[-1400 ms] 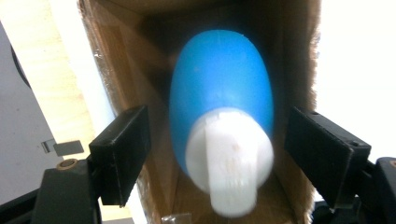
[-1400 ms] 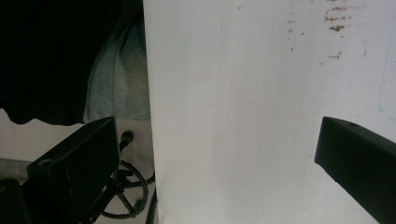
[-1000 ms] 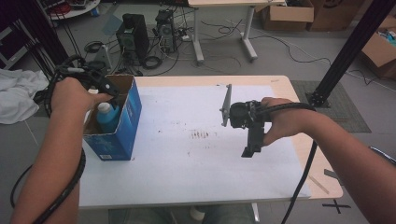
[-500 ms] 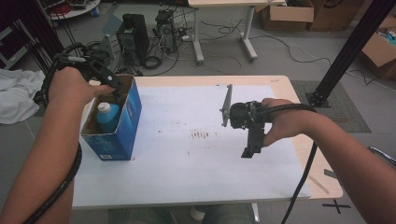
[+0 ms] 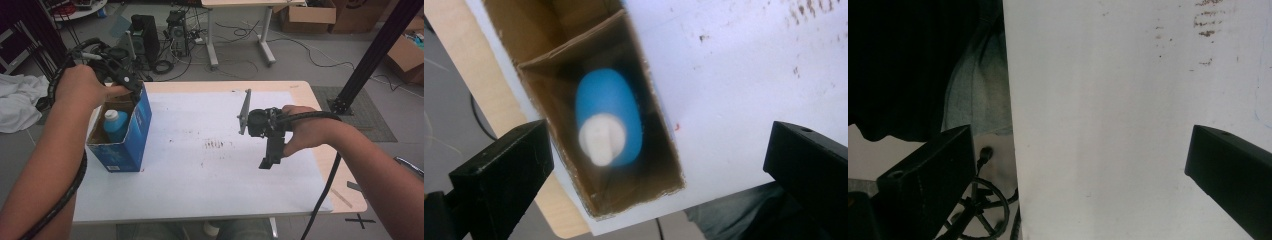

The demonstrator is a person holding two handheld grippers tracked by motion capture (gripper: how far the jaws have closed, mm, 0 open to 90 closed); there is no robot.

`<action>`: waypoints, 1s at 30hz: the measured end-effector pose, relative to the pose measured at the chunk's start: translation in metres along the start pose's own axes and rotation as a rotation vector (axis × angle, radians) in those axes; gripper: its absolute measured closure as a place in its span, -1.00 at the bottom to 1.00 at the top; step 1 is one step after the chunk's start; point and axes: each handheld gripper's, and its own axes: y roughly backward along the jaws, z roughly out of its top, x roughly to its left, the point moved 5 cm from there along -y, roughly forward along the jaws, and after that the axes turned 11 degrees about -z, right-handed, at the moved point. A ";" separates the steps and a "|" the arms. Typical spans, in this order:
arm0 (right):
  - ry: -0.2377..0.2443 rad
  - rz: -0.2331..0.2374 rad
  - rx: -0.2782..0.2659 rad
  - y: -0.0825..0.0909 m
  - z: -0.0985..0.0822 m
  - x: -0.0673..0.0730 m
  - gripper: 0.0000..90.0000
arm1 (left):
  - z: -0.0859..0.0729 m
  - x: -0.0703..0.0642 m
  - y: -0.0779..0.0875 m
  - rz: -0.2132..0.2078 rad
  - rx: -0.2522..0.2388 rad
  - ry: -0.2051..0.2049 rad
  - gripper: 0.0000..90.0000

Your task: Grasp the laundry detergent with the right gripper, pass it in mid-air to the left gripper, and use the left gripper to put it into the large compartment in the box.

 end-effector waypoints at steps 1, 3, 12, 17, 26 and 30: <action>-0.004 0.001 -0.002 0.000 0.000 0.000 -1.00 | 0.001 -0.003 0.000 -0.009 0.006 -0.018 -1.00; -0.002 0.001 0.001 0.000 0.000 0.000 -1.00 | 0.002 -0.010 -0.002 -0.021 0.016 -0.056 -1.00; -0.029 0.000 0.011 0.003 -0.002 0.001 -1.00 | 0.006 -0.053 -0.013 -0.097 0.058 -0.390 -1.00; -0.035 -0.010 0.014 0.006 -0.004 0.000 -1.00 | -0.002 -0.075 -0.017 -0.150 0.109 -0.571 -1.00; -0.023 -0.024 0.018 0.010 -0.004 0.001 -1.00 | -0.027 -0.105 -0.022 -0.203 0.203 -0.861 -1.00; -0.023 -0.021 0.022 0.009 -0.006 -0.001 -1.00 | -0.033 -0.113 -0.025 -0.219 0.225 -0.951 -1.00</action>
